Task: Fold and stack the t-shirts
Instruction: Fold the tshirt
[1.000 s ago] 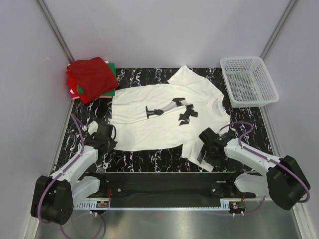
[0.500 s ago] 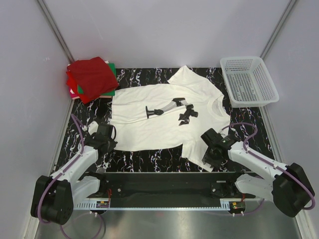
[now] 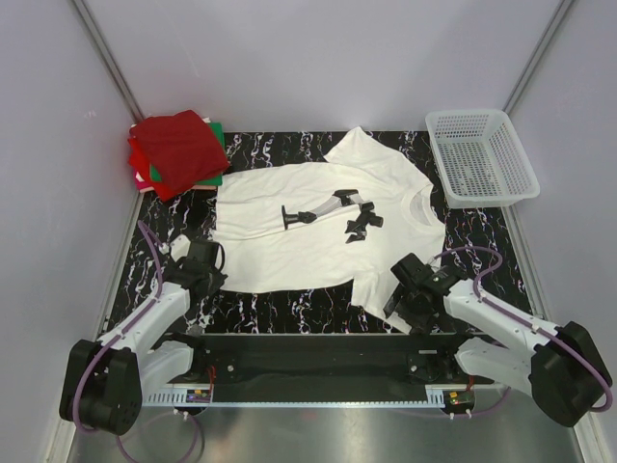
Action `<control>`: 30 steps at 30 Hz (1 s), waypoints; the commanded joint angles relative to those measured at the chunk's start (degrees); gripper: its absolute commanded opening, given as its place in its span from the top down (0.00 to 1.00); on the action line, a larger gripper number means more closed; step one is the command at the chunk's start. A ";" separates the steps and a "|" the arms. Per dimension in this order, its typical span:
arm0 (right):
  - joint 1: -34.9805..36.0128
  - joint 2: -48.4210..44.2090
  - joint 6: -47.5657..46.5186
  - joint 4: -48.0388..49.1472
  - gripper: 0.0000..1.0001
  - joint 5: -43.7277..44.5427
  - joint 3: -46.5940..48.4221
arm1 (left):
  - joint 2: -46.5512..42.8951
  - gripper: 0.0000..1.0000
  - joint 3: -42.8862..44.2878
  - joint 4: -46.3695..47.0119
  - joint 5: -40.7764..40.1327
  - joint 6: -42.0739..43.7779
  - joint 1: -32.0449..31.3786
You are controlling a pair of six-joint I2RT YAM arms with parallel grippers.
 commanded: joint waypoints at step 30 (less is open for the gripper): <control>0.53 1.40 -0.59 -1.01 1.00 6.30 4.12 | -1.02 1.00 0.34 1.70 -0.65 0.63 0.05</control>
